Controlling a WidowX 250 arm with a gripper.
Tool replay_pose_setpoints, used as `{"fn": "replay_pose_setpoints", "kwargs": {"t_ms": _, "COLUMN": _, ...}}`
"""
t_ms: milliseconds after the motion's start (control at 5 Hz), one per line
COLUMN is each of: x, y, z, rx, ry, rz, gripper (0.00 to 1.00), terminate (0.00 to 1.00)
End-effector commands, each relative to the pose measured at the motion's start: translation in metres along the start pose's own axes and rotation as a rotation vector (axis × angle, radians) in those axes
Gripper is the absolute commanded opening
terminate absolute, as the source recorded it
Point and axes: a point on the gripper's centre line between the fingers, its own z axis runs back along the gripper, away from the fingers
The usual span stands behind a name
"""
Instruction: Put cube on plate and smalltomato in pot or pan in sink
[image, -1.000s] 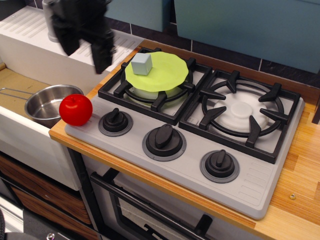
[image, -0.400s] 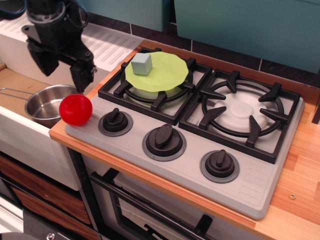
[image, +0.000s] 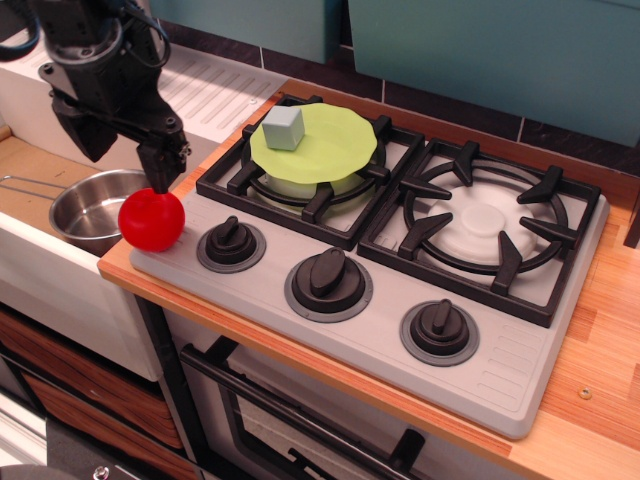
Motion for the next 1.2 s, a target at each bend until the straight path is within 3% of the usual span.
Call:
{"fn": "replay_pose_setpoints", "kwargs": {"t_ms": 0, "x": 0.005, "y": 0.003, "z": -0.005, "rx": -0.002, "ry": -0.057, "rz": 0.005, "gripper": 1.00, "terminate": 0.00}}
{"fn": "replay_pose_setpoints", "kwargs": {"t_ms": 400, "x": 0.001, "y": -0.001, "z": -0.007, "rx": -0.005, "ry": -0.036, "rz": 0.019, "gripper": 1.00, "terminate": 0.00}}
{"fn": "replay_pose_setpoints", "kwargs": {"t_ms": 1000, "x": -0.013, "y": -0.011, "z": -0.024, "rx": -0.021, "ry": -0.057, "rz": 0.039, "gripper": 1.00, "terminate": 0.00}}
